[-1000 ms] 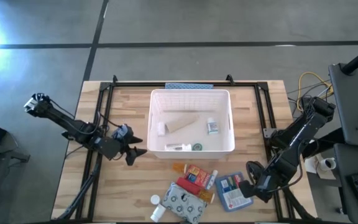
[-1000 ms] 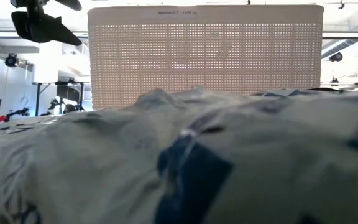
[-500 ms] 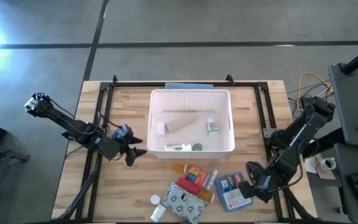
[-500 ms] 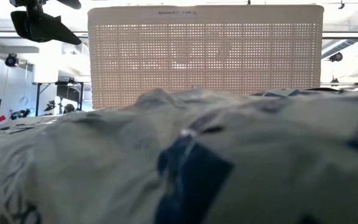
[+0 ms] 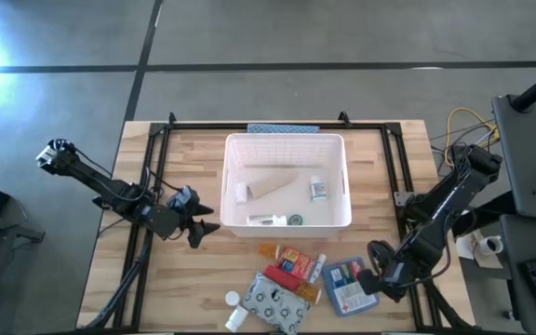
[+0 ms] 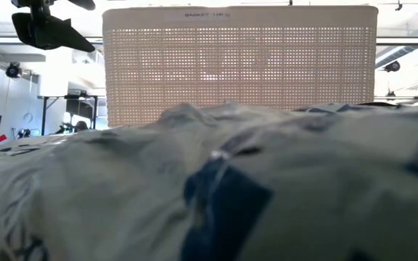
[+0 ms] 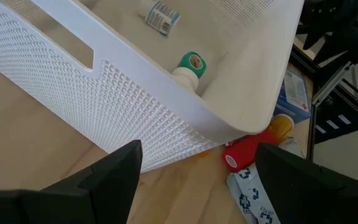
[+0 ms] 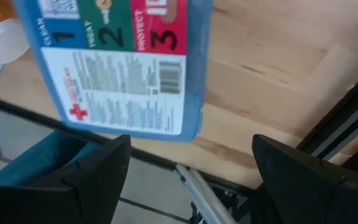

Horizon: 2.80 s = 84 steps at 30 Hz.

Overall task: Pick & place medical supplies in basket/bin
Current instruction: Put the bottom orange medicine bottle into the white bin

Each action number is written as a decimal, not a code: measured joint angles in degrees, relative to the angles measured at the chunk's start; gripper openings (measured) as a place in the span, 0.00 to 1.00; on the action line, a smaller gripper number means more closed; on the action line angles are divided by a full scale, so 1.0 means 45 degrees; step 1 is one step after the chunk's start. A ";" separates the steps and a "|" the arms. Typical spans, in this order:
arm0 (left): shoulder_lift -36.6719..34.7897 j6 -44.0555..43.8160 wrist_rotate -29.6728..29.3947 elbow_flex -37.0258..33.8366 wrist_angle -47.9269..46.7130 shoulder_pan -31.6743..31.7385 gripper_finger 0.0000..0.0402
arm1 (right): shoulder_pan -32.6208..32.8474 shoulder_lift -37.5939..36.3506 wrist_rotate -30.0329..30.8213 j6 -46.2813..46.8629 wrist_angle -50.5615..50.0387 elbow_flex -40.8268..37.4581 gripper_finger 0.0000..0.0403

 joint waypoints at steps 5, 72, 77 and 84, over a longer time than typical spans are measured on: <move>0.0000 -0.0146 0.0111 0.0000 0.0032 0.0000 0.73 | -0.0009 0.0380 0.0898 -0.0557 0.0968 -0.0286 0.81; 0.5331 -0.0316 0.3007 -0.0340 0.3165 -0.1690 0.73 | -0.4374 0.4571 0.1532 -1.2195 0.2586 0.3844 0.81; 0.5328 -0.0770 0.3007 -0.0340 0.3165 -0.2263 0.73 | -0.3532 0.4580 0.1268 -1.1367 0.2916 0.3921 0.81; 0.5323 -0.0960 0.3007 -0.0340 0.3170 -0.2560 0.73 | -0.2910 0.4580 0.1278 -1.1435 0.3303 0.3837 0.81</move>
